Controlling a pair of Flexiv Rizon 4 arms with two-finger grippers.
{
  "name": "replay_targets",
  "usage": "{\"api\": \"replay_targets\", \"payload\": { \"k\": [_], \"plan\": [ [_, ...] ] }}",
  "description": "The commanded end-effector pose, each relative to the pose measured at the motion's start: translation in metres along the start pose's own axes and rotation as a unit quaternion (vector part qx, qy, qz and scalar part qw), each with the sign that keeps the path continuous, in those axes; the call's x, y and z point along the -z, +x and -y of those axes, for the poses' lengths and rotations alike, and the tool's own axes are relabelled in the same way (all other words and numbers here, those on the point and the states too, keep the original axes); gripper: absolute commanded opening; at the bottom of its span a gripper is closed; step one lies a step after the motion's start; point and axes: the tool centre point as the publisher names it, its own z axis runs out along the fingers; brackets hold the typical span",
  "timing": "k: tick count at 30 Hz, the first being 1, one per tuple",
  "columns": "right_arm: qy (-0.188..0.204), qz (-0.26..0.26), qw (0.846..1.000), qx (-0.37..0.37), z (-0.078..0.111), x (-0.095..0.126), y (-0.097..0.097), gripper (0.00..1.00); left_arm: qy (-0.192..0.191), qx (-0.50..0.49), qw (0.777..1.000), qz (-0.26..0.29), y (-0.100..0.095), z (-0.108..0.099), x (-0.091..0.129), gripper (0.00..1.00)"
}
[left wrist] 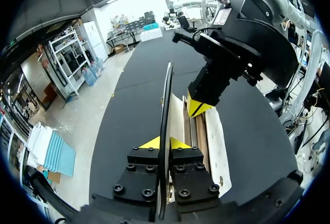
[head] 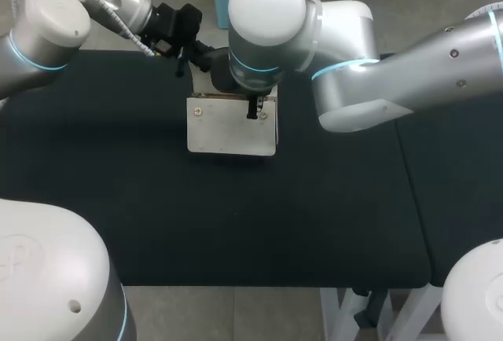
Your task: Pick up the bag, open it, inspect its contents, close it, and place it on the opposite side
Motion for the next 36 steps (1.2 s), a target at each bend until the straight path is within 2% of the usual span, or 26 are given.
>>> {"api": "replay_targets", "payload": {
  "k": [1,22,36],
  "plan": [
    [0.006,-0.001,1.0,-0.001,-0.002,-0.006,0.0,0.0,0.0,0.002,1.0,0.004,0.004,0.002,0.001,0.0],
    [0.01,-0.019,1.0,0.008,0.005,-0.005,0.035,0.0,0.002,0.028,0.999,0.022,0.003,-0.002,-0.001,0.0],
    [0.01,-0.01,1.0,0.007,-0.003,-0.009,0.015,0.0,0.004,0.011,1.0,0.02,0.008,0.003,-0.001,0.0]
  ]
}}
